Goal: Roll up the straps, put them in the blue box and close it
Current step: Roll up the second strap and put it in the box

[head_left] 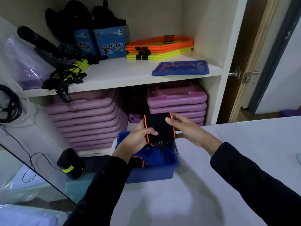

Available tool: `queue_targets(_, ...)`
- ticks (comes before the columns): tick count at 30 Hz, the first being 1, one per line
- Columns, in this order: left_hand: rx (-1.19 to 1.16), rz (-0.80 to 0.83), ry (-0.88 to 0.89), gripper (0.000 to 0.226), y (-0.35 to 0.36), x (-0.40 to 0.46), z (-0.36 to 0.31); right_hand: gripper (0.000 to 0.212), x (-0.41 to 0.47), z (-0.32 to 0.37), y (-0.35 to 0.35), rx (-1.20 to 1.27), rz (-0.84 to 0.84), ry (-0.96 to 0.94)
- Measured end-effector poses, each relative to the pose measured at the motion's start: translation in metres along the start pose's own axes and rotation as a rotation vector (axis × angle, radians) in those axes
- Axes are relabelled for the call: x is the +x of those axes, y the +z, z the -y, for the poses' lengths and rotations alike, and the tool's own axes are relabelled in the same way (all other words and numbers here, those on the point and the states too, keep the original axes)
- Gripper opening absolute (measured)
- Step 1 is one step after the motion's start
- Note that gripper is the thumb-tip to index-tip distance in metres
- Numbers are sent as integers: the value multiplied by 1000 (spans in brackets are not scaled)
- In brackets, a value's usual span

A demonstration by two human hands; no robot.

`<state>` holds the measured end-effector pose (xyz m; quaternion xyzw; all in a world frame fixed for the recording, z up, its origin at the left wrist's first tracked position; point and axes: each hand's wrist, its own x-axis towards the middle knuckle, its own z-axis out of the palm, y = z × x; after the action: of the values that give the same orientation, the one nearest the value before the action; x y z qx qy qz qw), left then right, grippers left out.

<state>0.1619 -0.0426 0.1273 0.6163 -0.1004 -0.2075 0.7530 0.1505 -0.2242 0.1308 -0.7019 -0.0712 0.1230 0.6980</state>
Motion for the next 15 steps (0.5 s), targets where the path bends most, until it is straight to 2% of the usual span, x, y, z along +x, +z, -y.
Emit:
queue_targets(4, 127, -109, -50, 61, -24, 9, 22, 31, 22, -16, 9, 10, 4, 153)
queue_targets(6, 200, -247, -83, 61, -44, 14, 32, 26, 36, -29, 13, 24, -44, 225)
queue_targets(9, 370, -559, -68, 35, -77, 16, 41, 25, 56, -54, 19, 66, -120, 343)
queue_targets(11, 508, -750, -53, 27, -104, 16, 49, 33, 67, -69, 22, 71, -159, 422)
queue_targets(13, 660, -856, -101, 28, -127, 16, 61, 40, 77, -83, 28, 42, -175, 495)
queue_targets(15, 724, -876, -157, 33, -136, 15, 72, 42, 86, -96, 34, -38, -177, 549)
